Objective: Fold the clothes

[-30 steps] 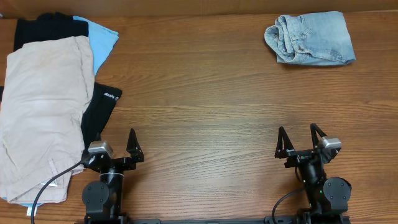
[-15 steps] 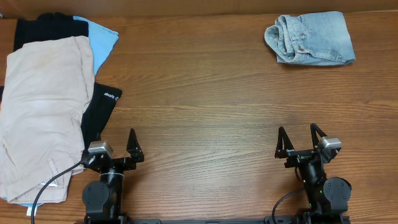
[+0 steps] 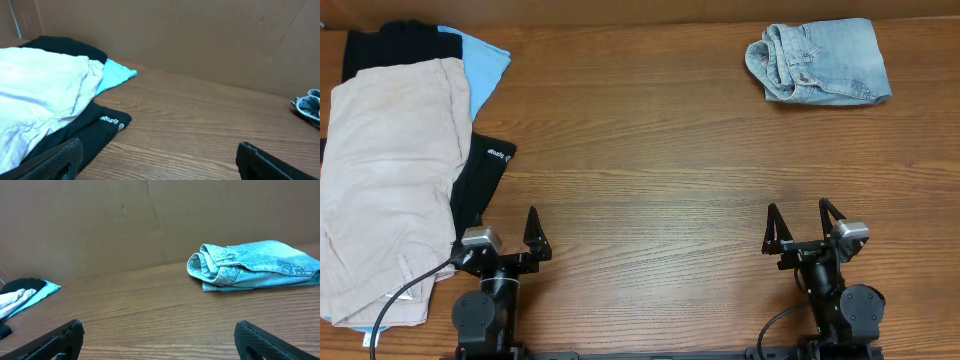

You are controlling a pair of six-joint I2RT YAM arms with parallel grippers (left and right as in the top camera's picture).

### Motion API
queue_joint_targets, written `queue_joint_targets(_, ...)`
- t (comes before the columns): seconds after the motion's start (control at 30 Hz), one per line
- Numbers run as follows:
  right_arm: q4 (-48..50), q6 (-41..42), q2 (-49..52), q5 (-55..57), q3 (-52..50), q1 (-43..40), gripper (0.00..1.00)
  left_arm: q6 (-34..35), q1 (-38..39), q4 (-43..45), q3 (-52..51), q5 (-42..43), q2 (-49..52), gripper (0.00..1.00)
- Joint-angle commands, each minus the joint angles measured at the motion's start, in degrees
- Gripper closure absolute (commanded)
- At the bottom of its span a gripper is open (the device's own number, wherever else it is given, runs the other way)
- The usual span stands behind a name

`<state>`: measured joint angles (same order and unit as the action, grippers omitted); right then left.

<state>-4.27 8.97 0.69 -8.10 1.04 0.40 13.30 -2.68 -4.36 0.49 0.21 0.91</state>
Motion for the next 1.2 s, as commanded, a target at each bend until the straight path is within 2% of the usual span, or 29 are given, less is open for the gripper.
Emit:
queue_joint_targets(0.0, 0.3, 0.0, -0.5, 0.5, -0.6, 0.2, 0.00, -1.1, -0.3, 0.0, -0.2, -0.6, -0.6, 0.00)
queue_joint_targets(0.63, 1.4, 0.0, -0.5, 0.5, -0.5, 0.2, 0.00, -1.5, -0.3, 0.2, 0.6, -0.1, -0.6, 0.00)
queue_joint_targets(0.73, 3.0, 0.0, -0.5, 0.6, -0.5, 0.2, 0.00, -1.7, -0.3, -3.0, 3.2, 0.3, -0.6, 0.00)
queue_joint_targets(0.9, 3.6, -0.1, -0.5, 0.5, 1.0, 0.2, 0.00, -5.9, -0.3, -7.9, 9.4, 0.2, 0.6, 0.00)
queue_joint_targets(1.17, 3.5, -2.0, 0.2, 0.4, 7.0, 0.2, 0.00, -6.1, -0.3, -8.3, 17.6, 0.1, 10.3, 0.00)
